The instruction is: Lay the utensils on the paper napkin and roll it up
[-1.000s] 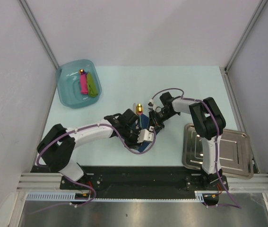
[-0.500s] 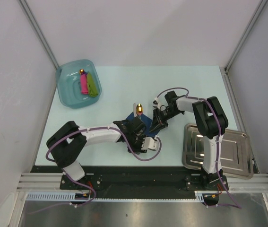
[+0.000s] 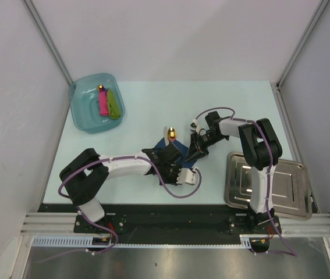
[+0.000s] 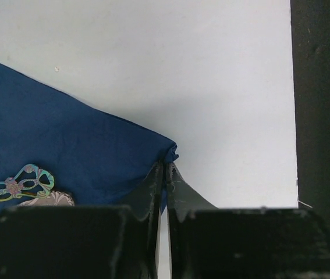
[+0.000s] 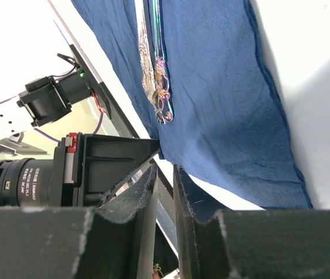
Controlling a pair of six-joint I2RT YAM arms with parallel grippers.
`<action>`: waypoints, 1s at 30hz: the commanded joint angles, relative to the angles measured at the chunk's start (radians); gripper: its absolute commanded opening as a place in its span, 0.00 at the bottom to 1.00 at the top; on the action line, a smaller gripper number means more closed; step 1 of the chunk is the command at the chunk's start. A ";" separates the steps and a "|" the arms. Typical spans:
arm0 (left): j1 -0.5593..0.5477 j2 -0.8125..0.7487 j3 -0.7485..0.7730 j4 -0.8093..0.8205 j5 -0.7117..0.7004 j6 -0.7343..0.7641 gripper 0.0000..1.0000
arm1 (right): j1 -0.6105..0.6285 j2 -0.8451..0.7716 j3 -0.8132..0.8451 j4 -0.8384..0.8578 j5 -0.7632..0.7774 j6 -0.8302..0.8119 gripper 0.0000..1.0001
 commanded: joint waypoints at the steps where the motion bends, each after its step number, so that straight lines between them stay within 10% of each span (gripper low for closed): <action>1: 0.038 -0.019 0.034 -0.032 0.067 -0.012 0.05 | -0.006 -0.037 0.004 -0.018 -0.010 -0.025 0.21; 30: 0.359 0.176 0.342 -0.110 0.222 -0.253 0.03 | 0.017 -0.066 -0.001 -0.025 -0.059 -0.030 0.20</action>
